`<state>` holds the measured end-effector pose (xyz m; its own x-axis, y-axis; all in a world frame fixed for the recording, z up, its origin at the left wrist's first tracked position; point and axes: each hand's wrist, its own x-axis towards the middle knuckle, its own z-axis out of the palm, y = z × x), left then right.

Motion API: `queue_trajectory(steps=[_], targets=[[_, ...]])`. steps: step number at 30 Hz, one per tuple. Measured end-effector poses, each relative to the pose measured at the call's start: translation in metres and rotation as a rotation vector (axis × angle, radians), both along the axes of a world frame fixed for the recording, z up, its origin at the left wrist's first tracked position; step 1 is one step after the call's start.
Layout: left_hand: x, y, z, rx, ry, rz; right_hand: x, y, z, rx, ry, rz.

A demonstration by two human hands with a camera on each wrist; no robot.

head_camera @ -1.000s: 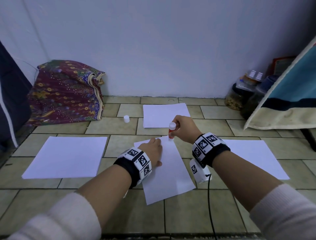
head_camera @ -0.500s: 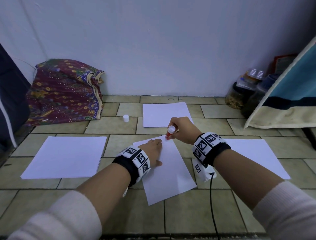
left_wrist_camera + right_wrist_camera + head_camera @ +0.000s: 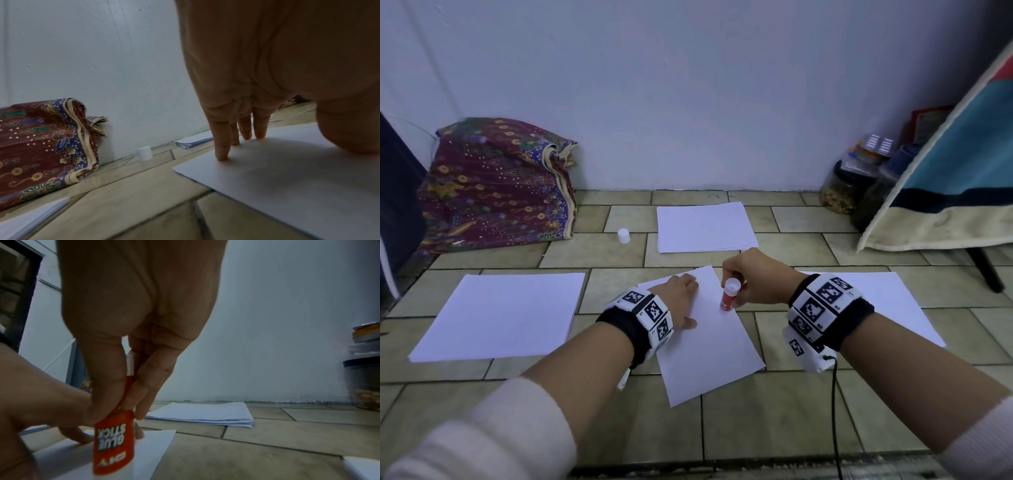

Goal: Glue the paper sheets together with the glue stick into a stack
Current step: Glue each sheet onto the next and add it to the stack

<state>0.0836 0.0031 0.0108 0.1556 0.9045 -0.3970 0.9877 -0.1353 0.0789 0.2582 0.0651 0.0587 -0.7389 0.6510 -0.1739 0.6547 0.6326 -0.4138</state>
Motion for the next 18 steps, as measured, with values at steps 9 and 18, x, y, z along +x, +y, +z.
queue_trajectory(steps=[9, 18], targets=[[-0.001, -0.002, 0.002, 0.001, 0.023, 0.002, 0.013, -0.017, 0.008, 0.011, -0.108, 0.026], [-0.008, 0.001, 0.006, 0.022, 0.087, 0.05, 0.017, -0.026, 0.017, -0.04, -0.101, -0.022]])
